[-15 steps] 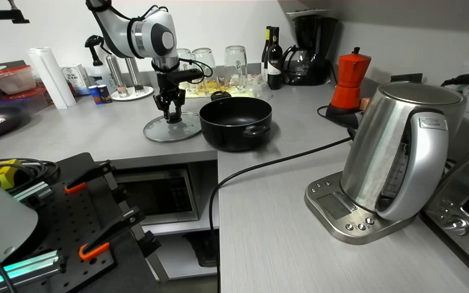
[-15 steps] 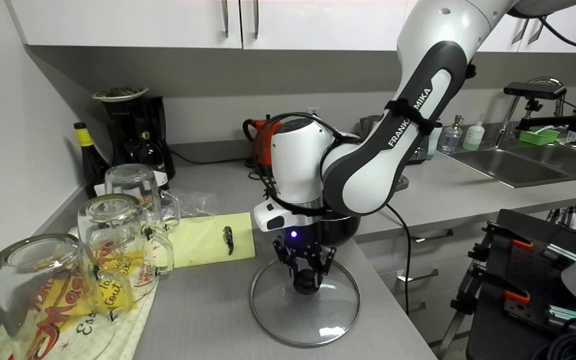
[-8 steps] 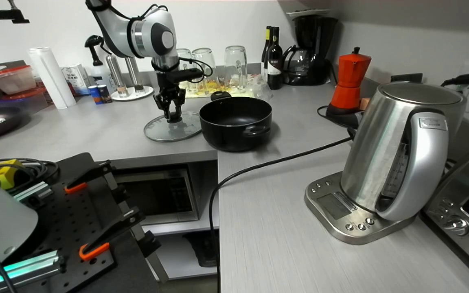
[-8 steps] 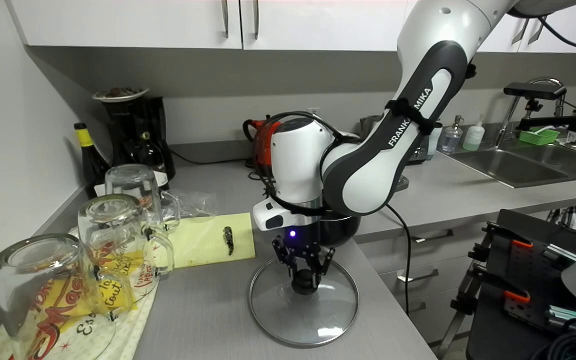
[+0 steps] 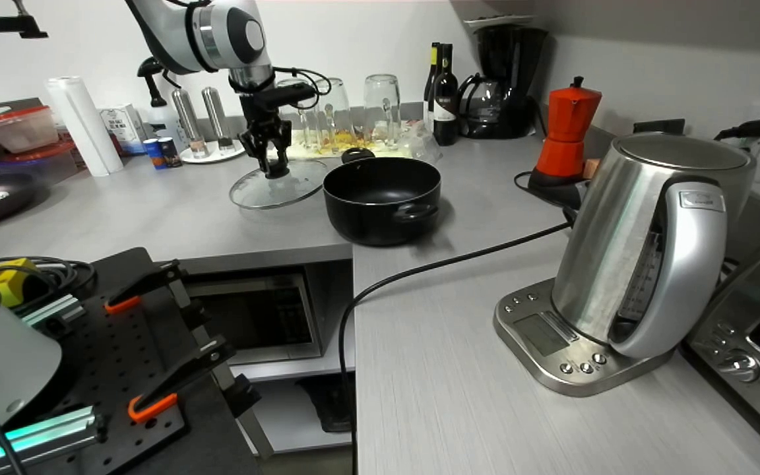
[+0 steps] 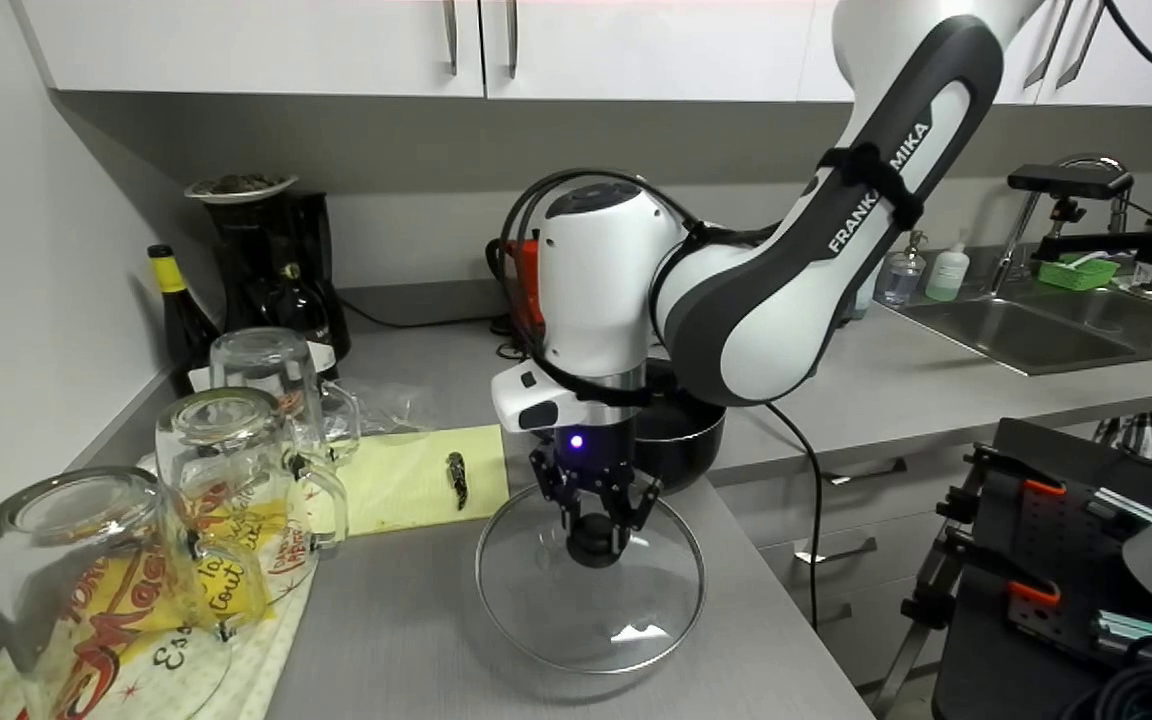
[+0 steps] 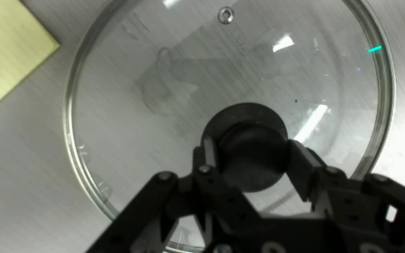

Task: Put the lid on the pan

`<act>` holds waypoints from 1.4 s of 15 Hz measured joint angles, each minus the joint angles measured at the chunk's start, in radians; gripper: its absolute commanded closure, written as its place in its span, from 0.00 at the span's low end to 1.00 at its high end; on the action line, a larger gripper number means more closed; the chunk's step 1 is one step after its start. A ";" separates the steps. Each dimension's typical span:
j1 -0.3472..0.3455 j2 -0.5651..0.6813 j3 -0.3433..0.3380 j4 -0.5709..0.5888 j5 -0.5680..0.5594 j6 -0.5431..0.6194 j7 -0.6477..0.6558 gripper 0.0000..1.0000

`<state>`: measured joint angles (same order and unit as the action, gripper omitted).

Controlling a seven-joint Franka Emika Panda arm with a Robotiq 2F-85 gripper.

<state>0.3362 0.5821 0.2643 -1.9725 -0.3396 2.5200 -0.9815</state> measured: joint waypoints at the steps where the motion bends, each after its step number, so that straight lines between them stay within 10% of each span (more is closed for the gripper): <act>1: 0.006 -0.023 0.000 -0.009 -0.010 -0.003 0.014 0.74; 21: -0.200 -0.299 -0.037 0.010 0.070 -0.192 0.062 0.74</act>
<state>0.1361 0.2833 0.2276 -1.9626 -0.2701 2.3276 -0.9197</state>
